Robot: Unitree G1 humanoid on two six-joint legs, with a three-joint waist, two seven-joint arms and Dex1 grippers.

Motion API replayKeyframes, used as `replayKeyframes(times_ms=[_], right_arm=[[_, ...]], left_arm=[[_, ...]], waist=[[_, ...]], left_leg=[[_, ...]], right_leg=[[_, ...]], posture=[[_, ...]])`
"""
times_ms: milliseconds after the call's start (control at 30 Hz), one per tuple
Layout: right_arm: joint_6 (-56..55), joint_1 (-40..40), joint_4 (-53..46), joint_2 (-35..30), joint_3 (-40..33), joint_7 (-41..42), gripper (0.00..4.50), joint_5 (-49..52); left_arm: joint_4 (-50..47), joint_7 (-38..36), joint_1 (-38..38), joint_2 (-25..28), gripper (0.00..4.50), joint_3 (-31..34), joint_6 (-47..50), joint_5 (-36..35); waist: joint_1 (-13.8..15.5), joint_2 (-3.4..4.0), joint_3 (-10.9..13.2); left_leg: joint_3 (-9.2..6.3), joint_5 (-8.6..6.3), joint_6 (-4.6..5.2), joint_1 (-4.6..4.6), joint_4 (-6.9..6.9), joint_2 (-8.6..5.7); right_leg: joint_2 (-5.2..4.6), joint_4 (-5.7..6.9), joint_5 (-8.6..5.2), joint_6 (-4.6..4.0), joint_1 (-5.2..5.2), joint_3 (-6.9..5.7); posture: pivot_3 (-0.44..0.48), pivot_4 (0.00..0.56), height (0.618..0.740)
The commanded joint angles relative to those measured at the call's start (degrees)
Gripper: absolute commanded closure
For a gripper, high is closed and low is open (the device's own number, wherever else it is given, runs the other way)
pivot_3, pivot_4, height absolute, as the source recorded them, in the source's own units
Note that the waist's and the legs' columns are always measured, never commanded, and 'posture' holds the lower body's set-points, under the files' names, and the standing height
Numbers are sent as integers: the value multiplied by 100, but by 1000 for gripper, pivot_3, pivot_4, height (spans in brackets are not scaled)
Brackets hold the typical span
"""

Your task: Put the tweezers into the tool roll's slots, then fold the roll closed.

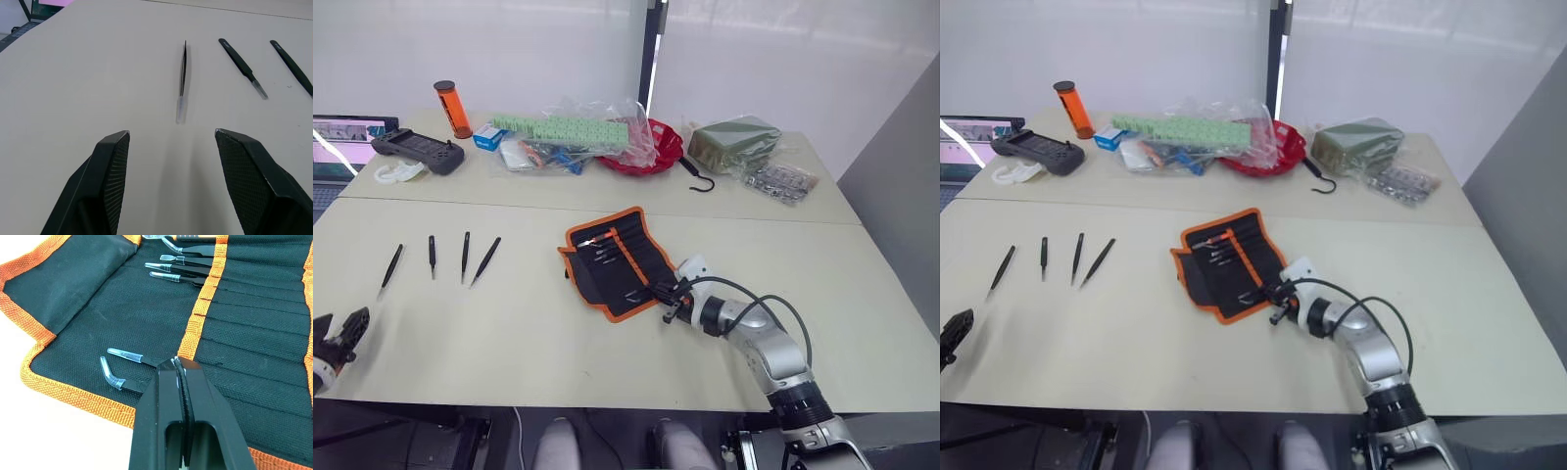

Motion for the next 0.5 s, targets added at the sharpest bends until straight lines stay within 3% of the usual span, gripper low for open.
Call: replayKeyframes(times_ms=[33,300,500], right_arm=[[232,168,17,-11,89,-79,4500,-94],[307,218,-113,-45,23,-176,4500,-76],[358,253,-214,-65,-13,-220,4500,-70]], left_arm=[[742,-72,-492,393,1523,-389,-332,234],[2313,-264,-1611,811,1523,-1166,-950,585],[2859,-325,-2067,853,1523,-1411,-1206,607]], waist=[[0,0,0],[8,0,0],[21,-1,0]], left_leg=[[1,0,0,0,-2,0],[4,0,0,-6,-7,1],[4,0,-1,-9,-7,1]], right_leg=[[-1,0,0,0,0,0],[1,0,0,0,-7,-2],[1,1,0,1,-8,-3]], posture=[[0,150,737],[0,150,737],[0,150,737]])
